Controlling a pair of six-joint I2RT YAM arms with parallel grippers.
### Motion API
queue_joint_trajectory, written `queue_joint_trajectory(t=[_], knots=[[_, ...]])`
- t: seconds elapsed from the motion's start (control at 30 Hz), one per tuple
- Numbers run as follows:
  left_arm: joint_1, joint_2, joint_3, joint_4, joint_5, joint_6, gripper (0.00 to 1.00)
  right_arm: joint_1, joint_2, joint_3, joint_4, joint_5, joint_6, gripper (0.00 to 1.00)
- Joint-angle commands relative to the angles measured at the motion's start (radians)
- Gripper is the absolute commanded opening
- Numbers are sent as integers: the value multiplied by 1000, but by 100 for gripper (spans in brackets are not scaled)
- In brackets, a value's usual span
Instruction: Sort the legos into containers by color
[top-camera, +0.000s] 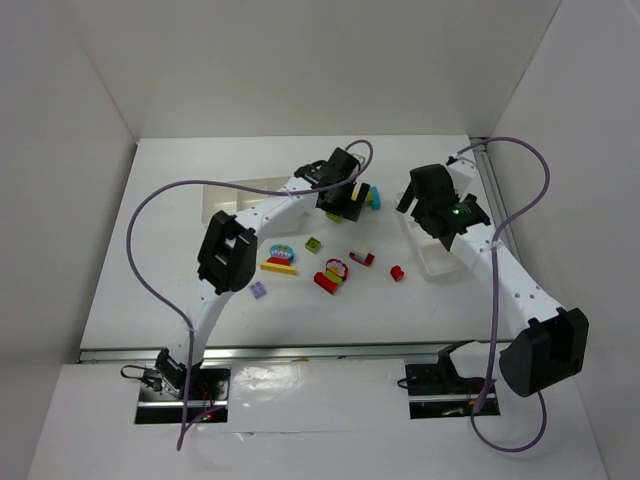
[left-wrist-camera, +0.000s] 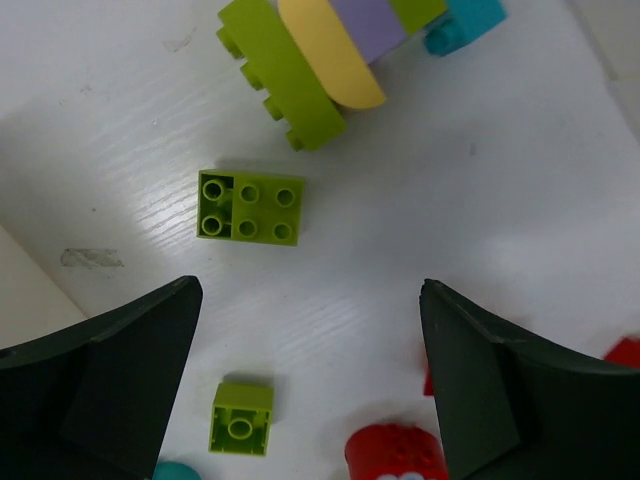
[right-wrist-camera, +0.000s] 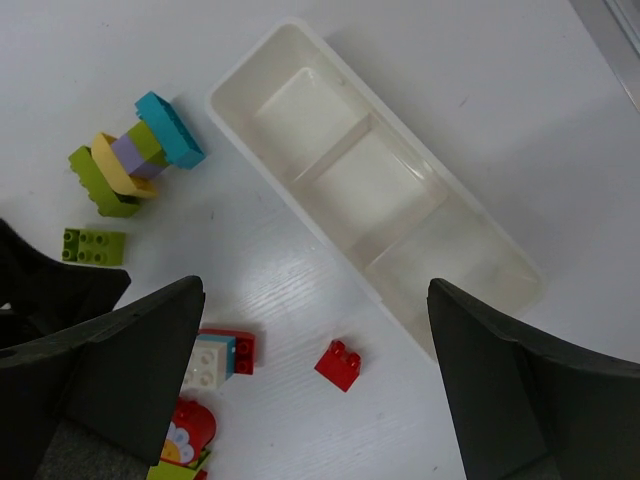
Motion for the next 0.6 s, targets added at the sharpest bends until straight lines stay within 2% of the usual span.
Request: queue_joint_trajectory(t=[0.0,0.1,0.27,0.37,0.47,0.57], knots=[[4,20,28,19,-88,-6,100,-9,-10,6,-25,42,18,100],[4,29,-7,44,-130,-6,100,-9,-10,6,-25,42,18,100],[15,56,-32,98,-113,20,100,-18,19,16,-25,24,18,100],[38,98,-3,110,-47,20,95,-18,39,27,-34,24,18,100],[47,107,-13,140,-47,43,90,-18,39,27,-34,24,18,100],[47,107,-35,154,-33,63,89,-18,39,18,-34,33,29,100]])
